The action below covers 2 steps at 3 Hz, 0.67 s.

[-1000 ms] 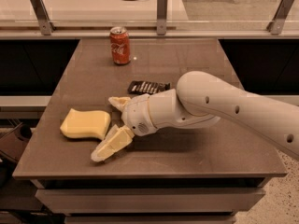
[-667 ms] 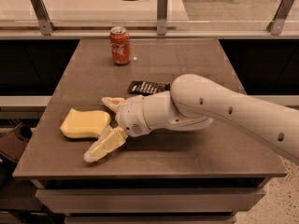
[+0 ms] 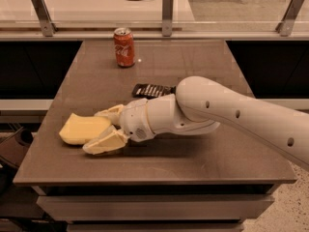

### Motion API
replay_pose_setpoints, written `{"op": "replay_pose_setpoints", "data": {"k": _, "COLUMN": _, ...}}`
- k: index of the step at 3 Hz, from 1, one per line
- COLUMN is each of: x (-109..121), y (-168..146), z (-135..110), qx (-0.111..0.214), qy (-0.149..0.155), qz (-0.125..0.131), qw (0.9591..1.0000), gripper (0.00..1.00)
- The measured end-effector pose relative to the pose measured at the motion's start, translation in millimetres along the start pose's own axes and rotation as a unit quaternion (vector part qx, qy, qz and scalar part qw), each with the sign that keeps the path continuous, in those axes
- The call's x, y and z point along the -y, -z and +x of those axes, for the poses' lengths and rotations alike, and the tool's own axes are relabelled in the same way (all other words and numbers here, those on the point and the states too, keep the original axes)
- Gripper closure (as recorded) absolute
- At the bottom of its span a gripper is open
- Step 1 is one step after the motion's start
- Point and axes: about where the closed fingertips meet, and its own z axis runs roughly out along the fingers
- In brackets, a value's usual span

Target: Pick sponge

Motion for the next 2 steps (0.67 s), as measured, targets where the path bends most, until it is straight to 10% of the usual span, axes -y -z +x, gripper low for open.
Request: {"op": "replay_pose_setpoints", "data": {"k": 2, "x": -2.6, "y": -2.5, "z": -2.3, "qx": -0.001, "qy": 0.003, "qz": -0.003, "qw": 1.0, "gripper": 0.88}}
